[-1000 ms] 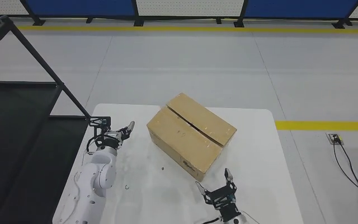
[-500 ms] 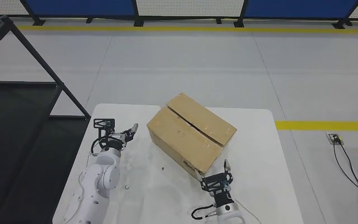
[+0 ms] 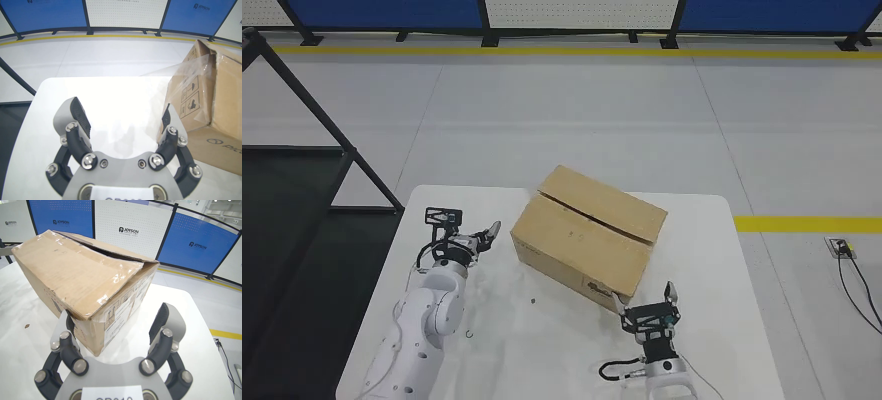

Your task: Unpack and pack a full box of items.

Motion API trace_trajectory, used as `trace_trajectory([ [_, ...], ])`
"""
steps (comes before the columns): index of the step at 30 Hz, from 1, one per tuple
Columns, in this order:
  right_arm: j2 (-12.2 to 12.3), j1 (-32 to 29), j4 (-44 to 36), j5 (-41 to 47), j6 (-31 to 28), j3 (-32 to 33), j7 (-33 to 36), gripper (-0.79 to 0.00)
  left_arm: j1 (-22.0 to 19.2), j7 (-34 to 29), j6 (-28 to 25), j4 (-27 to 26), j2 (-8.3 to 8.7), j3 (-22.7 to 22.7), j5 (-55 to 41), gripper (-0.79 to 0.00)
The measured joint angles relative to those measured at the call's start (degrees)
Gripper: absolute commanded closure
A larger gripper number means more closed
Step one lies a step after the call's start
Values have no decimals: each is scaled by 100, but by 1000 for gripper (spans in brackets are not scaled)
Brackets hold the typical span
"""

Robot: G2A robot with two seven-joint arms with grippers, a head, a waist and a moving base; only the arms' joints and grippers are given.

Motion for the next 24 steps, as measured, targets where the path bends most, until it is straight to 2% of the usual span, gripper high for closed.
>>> trace_trajectory([
  [5, -10, -34, -43, 210, -18, 221, 28, -785, -81, -3, -87, 101, -20, 125, 83, -785],
  [8, 9, -145, -191, 418, -408, 342, -91, -785, -121, -16, -164, 158, -30, 221, 184, -785],
  [11, 80, -388, -414, 885, -1280, 673, -179, -785, -132, 15, -254, 202, -39, 309, 276, -785],
  [15, 229, -714, -668, 1882, -3223, 1400, 132, -785, -128, 79, -350, 238, -50, 384, 333, -785],
  [17, 236, -725, -672, 1958, -3655, 1496, 150, -785, -126, 97, -373, 244, -53, 395, 332, -785],
  [18, 233, -721, -668, 1929, -3694, 1434, 139, -785, -125, 110, -391, 246, -55, 401, 329, -785],
  [21, 232, -716, -666, 1909, -3332, 1392, 131, -785, -113, 152, -476, 233, -58, 421, 328, -785],
  [24, 232, -716, -665, 1918, -3299, 1400, 131, -785, -90, 196, -564, 198, -55, 437, 377, -785],
])
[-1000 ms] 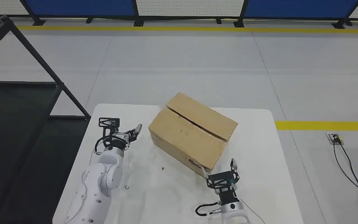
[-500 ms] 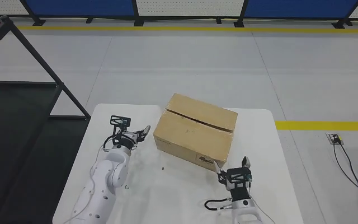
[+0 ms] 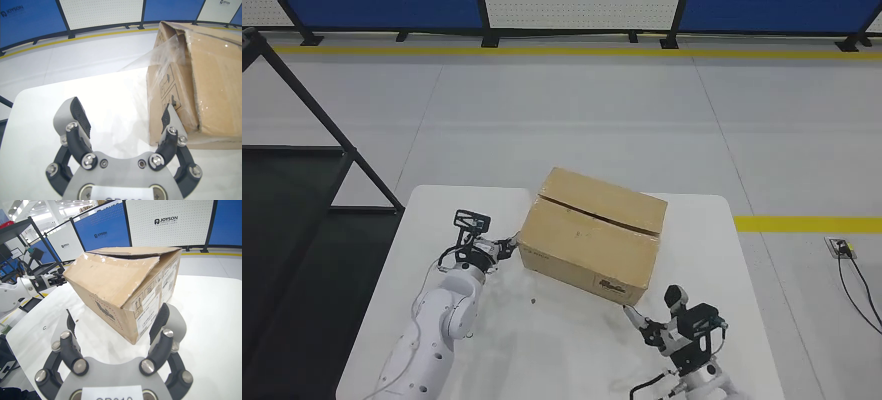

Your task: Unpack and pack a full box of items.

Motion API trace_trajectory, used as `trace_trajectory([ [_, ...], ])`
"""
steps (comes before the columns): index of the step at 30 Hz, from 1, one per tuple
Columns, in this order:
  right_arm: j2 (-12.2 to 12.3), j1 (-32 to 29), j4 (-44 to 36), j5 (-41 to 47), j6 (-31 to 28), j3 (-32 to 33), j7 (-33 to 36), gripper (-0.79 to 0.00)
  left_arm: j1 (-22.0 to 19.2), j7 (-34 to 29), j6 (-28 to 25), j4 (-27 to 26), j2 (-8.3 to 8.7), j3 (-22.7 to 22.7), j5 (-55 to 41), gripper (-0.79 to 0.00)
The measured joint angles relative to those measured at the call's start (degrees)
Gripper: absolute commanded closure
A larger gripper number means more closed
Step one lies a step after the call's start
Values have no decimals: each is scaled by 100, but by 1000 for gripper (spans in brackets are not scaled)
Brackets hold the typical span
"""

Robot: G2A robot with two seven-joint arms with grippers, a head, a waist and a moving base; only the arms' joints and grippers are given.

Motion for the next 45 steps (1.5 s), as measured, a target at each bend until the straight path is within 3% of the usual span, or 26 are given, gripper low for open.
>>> trace_trajectory([
  [5, 4, 178, 174, 643, -214, 221, 124, -785, 73, 58, -150, -92, 11, -2, 46, -785],
  [11, 44, 607, 689, 1912, -902, 598, 740, -785, 225, 123, -359, -218, 40, -56, 103, -785],
  [21, 39, 659, 744, 2091, -935, 565, 810, -785, 217, -34, -3, -235, 14, -208, -326, -785],
  [33, 73, 1222, 1320, 2922, -1526, 500, 1610, -785, 310, 16, -311, -303, 19, -152, -313, -785],
  [45, 127, 1246, 1353, 3153, -2011, 497, 1848, -785, 668, 114, -553, -633, 74, -275, -230, -785],
])
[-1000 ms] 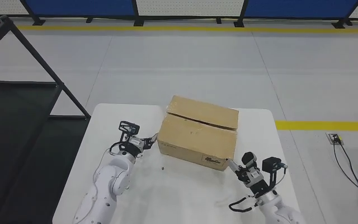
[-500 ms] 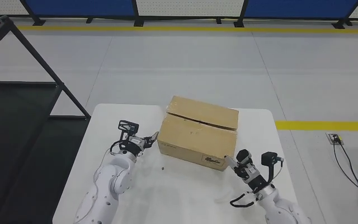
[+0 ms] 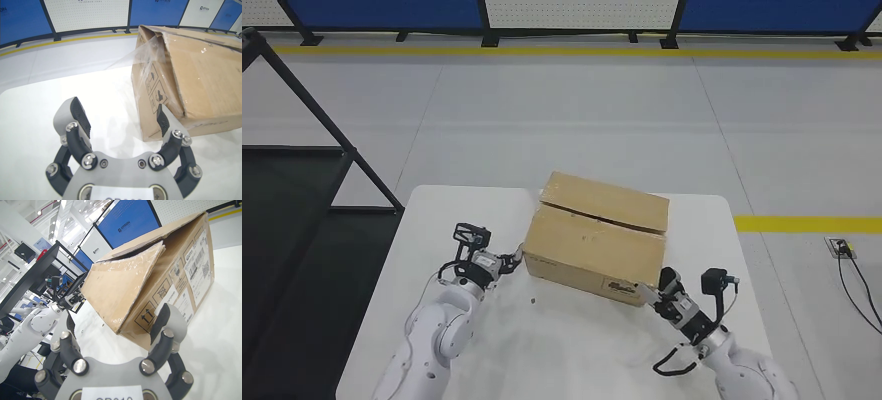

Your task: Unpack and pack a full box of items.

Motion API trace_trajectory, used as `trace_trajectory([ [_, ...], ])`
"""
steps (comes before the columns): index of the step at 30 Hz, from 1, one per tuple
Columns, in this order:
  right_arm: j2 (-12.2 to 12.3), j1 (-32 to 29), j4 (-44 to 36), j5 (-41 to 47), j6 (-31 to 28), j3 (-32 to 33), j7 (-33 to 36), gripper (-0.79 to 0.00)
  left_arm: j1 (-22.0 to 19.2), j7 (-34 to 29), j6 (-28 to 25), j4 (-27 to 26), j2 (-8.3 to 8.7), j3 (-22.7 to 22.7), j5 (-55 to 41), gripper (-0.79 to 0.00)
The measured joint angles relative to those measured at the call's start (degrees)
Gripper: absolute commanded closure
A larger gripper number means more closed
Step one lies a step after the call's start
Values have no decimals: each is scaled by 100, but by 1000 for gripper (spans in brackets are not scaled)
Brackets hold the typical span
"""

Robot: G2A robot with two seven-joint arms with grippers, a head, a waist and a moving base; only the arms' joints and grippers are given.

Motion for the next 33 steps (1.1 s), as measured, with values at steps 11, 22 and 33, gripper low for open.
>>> trace_trajectory([
  [11, 65, -28, -31, 105, -291, 48, 248, -785, 474, 92, -184, -429, 71, -220, 27, -785],
  [22, 113, -554, -434, -47, -291, 417, -505, -785, 305, -22, 747, -361, 39, -411, -179, -785],
  [33, 200, -951, -710, -121, -342, 726, -204, -785, -251, -40, 732, 160, -61, 210, 258, -785],
])
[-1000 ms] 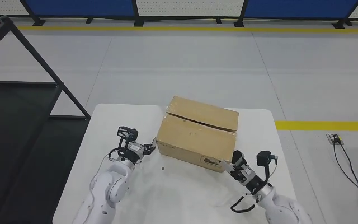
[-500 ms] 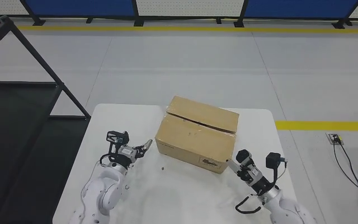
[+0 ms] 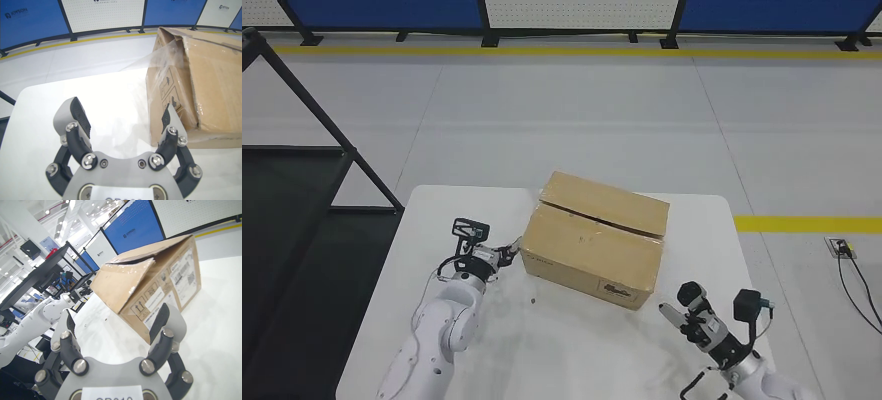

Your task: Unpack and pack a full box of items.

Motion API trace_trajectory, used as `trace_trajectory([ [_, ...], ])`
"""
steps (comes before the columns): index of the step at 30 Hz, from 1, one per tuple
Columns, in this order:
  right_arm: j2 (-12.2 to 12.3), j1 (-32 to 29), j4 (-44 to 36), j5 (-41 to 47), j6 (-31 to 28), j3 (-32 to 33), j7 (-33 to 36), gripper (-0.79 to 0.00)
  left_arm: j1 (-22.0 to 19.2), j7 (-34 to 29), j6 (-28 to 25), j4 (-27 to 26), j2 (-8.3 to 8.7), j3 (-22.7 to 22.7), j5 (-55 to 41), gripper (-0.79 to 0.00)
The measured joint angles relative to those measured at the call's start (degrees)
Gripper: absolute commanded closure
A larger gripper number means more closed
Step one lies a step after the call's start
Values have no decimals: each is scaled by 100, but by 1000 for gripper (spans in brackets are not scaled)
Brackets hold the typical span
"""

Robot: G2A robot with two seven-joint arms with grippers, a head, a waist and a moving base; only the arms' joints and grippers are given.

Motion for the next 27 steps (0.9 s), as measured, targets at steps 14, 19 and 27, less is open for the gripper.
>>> trace_trajectory([
  [14, 39, 756, 380, 1547, -156, -82, 782, -785, 338, 124, -324, -324, 31, -65, 10, -785],
  [19, 88, 1208, 541, 1885, 24, -32, 1275, -785, 514, 213, -355, -450, 51, -172, -22, -785],
  [27, 68, 1818, 969, 1642, 599, -385, 1309, -785, 800, 327, -292, -602, 84, -464, -260, -785],
])
